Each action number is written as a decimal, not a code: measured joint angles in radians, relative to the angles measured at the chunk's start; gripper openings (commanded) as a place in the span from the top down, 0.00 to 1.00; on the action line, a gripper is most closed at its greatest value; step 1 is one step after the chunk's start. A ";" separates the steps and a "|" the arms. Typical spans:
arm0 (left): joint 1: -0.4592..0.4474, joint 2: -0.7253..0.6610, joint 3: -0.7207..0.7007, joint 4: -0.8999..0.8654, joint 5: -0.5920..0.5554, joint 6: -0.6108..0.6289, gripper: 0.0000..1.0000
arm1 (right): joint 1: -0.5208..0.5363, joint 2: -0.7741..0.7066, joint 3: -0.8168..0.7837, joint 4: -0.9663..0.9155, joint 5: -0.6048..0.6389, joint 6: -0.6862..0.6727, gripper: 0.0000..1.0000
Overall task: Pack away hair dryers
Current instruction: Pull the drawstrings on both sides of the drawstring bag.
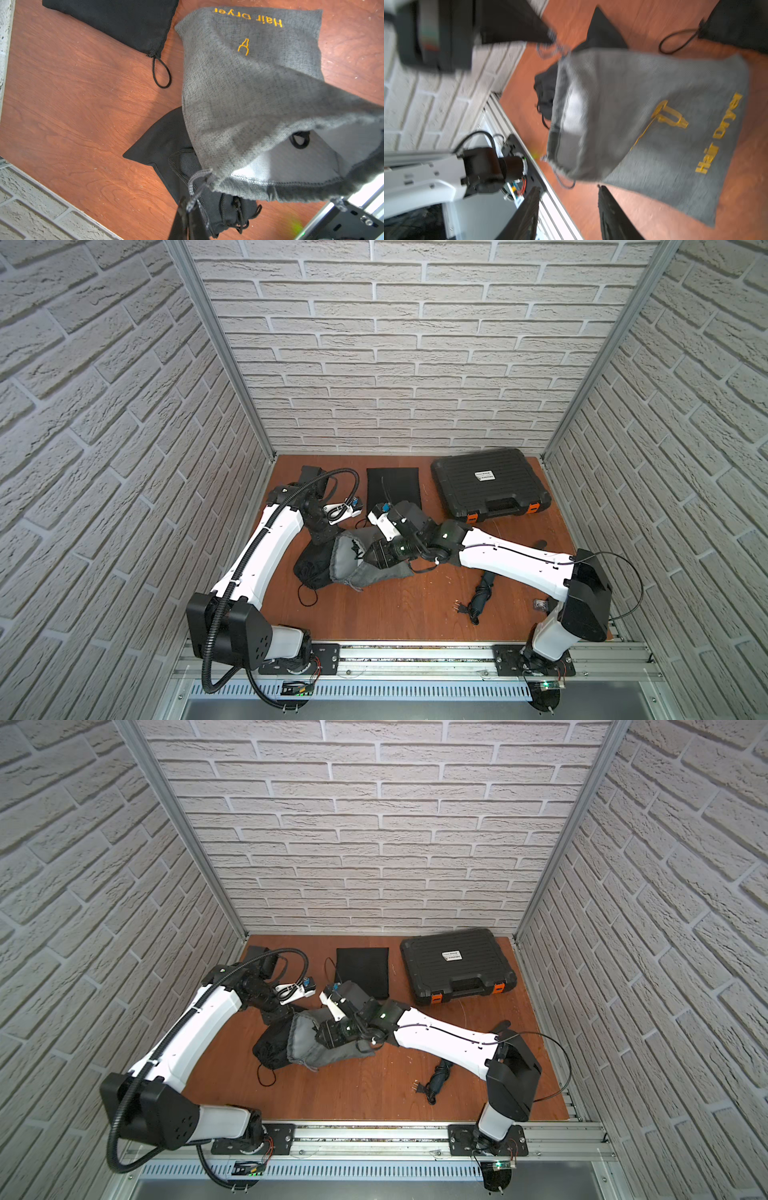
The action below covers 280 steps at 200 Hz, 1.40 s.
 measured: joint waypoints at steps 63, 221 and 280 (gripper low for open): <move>0.000 0.013 0.030 -0.007 0.019 -0.047 1.00 | 0.179 0.006 -0.047 -0.039 0.211 0.003 0.54; 0.000 0.022 0.047 -0.027 0.033 -0.065 1.00 | 0.202 0.278 0.134 -0.051 0.331 -0.032 0.67; 0.000 0.022 0.061 -0.030 0.042 -0.066 1.00 | 0.202 0.298 0.134 -0.058 0.356 -0.039 0.77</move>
